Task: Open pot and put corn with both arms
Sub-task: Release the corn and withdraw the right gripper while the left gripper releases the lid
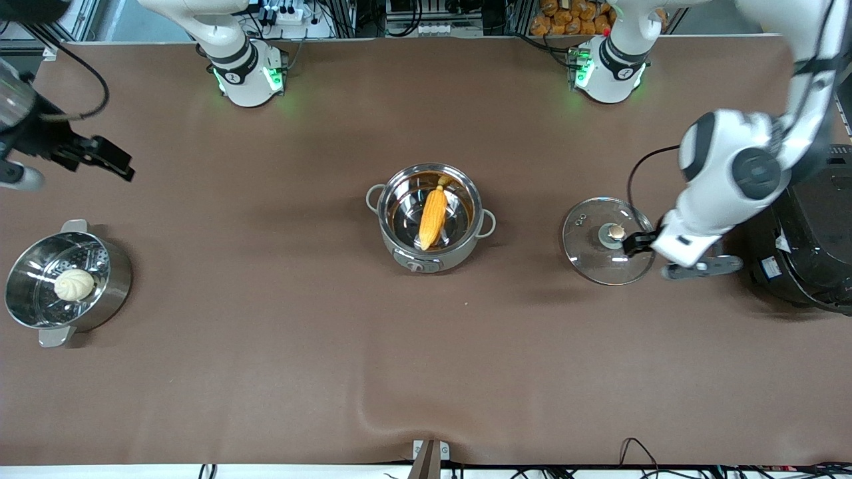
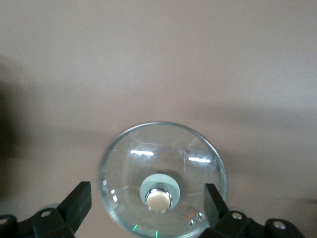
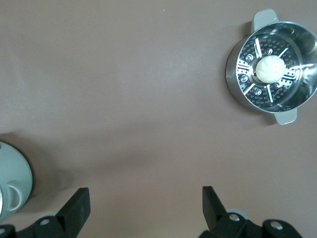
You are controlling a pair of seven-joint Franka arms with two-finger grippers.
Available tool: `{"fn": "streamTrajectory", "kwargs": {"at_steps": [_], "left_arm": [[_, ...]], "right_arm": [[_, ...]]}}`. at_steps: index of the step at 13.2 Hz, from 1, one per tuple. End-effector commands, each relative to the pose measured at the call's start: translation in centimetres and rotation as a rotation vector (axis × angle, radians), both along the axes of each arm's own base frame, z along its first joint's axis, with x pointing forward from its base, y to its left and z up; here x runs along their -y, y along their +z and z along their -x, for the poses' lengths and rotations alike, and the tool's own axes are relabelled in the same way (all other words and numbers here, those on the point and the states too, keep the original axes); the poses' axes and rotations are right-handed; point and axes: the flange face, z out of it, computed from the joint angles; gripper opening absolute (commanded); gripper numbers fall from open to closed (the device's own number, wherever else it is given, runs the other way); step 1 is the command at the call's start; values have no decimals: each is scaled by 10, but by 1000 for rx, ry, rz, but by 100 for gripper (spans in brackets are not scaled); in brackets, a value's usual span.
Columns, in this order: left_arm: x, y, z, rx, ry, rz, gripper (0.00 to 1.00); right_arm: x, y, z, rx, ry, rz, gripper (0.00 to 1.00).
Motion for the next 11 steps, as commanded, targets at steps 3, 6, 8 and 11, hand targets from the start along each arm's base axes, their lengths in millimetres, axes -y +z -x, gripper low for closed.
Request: {"fn": "streamTrajectory", "kwargs": {"at_steps": [3,6,8,11], "left_arm": [[5,162,-10,63,8,-11,100],[0,212,18,109,22,-11,100],[-5,220,24,109,30,-5,100],[-14,229,28,115,50,64,100]], "right_arm": [[3,29,-5,38,39,-5,100],[3,27,-2,12,104,-6,100],[1,23,-2,-9,154,-15,100],[2,23,-1,-24,177,-21,100]]}}
